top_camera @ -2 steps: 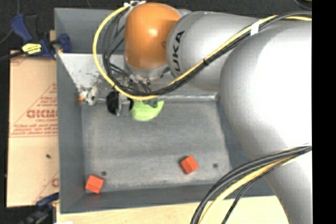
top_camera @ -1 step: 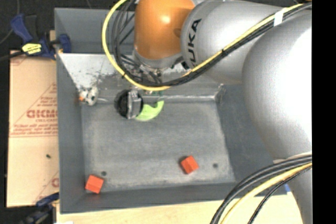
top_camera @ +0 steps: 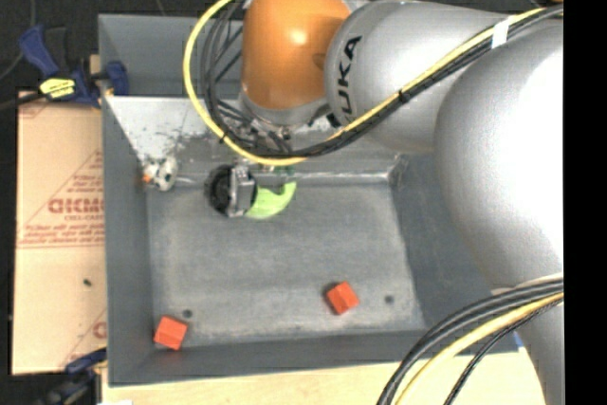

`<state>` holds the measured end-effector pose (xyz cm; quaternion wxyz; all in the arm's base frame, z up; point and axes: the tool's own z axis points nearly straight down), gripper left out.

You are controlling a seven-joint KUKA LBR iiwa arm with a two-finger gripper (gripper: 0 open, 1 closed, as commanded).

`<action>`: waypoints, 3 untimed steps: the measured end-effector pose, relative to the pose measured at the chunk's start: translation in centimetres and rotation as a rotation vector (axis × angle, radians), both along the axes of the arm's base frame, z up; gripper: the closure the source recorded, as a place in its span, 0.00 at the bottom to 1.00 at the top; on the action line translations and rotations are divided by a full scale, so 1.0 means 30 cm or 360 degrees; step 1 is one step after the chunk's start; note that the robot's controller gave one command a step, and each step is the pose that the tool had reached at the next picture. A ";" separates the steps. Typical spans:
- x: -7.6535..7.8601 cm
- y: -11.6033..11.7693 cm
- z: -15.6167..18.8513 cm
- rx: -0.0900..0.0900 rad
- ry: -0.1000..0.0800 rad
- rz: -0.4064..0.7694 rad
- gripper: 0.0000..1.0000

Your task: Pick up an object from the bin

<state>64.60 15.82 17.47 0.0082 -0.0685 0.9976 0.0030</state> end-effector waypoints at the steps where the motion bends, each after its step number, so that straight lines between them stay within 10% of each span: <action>1: 0.001 -0.002 -0.003 0.0000 0.0000 0.0005 0.00; 2: -0.050 0.043 -0.116 -0.0004 -0.0004 0.0173 0.00; 3: -0.020 -0.194 -0.150 -0.0011 -0.0007 0.0313 0.00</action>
Offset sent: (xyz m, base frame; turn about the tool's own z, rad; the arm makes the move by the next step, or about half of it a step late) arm -0.0212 0.0266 -0.0389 -0.1337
